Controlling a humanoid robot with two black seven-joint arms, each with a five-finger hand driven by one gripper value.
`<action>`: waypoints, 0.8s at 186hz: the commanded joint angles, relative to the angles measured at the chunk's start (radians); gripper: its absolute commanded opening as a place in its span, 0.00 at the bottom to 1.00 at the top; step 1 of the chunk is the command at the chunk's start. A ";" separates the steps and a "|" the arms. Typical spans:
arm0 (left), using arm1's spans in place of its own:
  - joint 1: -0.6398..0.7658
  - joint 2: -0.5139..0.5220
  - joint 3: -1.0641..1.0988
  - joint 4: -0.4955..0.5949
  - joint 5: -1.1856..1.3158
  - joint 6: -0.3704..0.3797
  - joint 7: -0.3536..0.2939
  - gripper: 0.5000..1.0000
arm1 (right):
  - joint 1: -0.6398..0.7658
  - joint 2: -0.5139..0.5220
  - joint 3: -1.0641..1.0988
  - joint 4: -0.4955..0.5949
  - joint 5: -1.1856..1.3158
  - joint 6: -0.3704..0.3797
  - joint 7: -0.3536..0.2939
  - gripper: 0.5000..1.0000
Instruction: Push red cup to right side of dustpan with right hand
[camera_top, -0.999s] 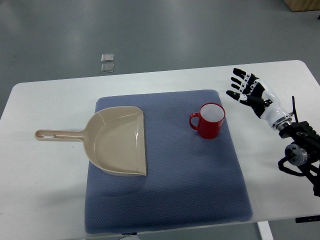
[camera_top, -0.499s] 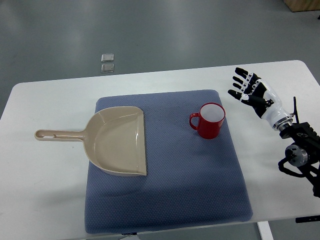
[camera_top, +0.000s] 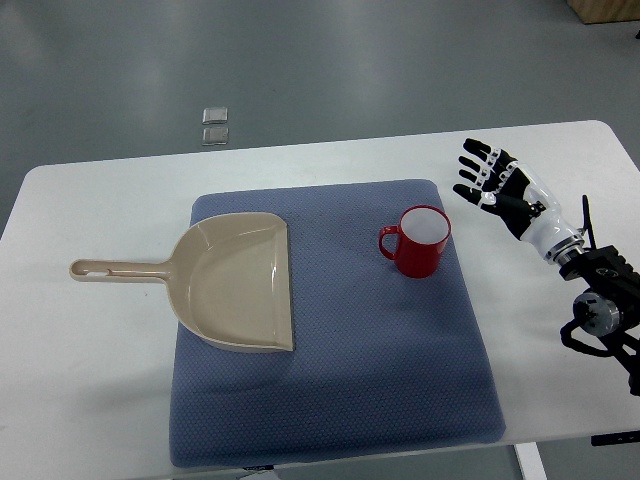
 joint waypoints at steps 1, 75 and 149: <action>0.000 0.000 0.000 0.000 0.000 0.000 0.000 1.00 | -0.007 -0.003 0.001 -0.002 -0.001 0.012 0.002 0.85; 0.000 0.000 0.000 0.000 0.000 0.000 0.000 1.00 | -0.013 -0.032 -0.008 -0.015 -0.013 0.106 0.003 0.85; 0.000 0.000 0.000 0.000 0.000 0.000 0.000 1.00 | -0.011 -0.034 -0.015 0.002 -0.101 0.183 0.014 0.85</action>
